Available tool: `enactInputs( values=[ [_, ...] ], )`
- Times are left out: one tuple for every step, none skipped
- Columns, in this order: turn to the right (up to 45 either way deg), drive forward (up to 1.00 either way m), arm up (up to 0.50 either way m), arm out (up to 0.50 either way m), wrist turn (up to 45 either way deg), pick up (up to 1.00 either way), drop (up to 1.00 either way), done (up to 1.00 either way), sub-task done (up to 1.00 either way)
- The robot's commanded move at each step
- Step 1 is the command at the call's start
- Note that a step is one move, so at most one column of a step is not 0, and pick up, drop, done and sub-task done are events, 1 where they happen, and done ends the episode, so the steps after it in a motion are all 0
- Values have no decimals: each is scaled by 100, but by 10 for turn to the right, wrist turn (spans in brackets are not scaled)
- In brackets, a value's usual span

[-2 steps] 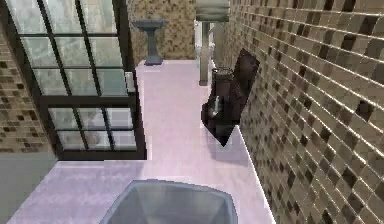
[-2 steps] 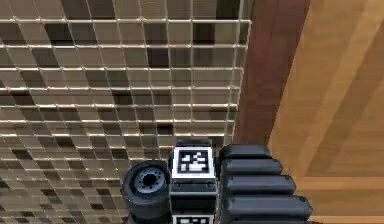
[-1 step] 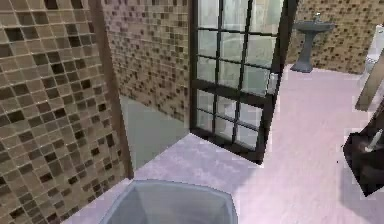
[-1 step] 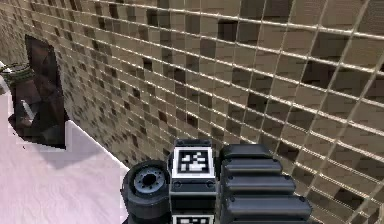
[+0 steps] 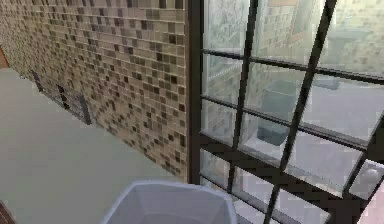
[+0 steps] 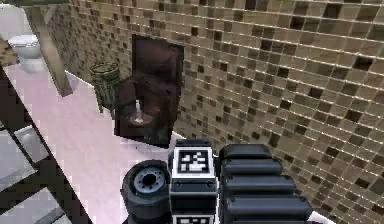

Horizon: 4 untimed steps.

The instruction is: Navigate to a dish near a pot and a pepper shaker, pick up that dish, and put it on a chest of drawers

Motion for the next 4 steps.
enactInputs(
  values=[
    [0,40,0,0,0,0,0,0,0],
    [-450,0,0,0,0,0,0,0,0],
    [-60,0,0,0,0,0,0,0,0],
    [0,30,0,0,0,0,0,0,0]
  ],
)
